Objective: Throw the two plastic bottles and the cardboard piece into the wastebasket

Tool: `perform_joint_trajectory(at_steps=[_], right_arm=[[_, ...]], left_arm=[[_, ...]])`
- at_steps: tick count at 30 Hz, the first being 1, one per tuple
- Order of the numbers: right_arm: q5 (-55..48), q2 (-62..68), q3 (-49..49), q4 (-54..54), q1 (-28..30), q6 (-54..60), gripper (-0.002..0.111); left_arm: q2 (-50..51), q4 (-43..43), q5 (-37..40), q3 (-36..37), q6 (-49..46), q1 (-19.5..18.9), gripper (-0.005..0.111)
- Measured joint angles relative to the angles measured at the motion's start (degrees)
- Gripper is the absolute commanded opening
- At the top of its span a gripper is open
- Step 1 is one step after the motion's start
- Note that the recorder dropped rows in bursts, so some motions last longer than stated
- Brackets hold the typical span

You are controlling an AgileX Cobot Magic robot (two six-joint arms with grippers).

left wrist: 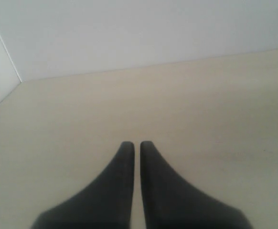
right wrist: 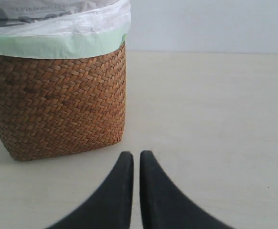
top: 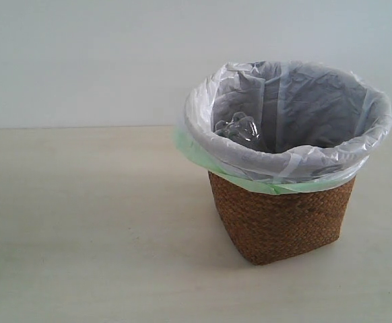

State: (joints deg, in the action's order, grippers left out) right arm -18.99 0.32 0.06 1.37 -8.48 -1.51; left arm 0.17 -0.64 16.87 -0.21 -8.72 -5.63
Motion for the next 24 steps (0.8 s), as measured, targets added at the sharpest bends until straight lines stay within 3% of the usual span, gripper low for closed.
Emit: perform_joint_trajectory(at_steps=[8, 17, 24], right_arm=[[0.0, 0.0, 0.0, 0.0, 0.0, 0.0, 0.003], [0.0, 0.0, 0.0, 0.0, 0.0, 0.0, 0.003], [0.0, 0.0, 0.0, 0.0, 0.0, 0.0, 0.003]], left_arm=[[0.0, 0.0, -0.16, 0.0, 0.0, 0.0, 0.004], [0.0, 0.0, -17.48, 0.0, 0.0, 0.0, 0.004], [0.0, -0.91, -18.94, 0.0, 1.12, -0.97, 0.004]])
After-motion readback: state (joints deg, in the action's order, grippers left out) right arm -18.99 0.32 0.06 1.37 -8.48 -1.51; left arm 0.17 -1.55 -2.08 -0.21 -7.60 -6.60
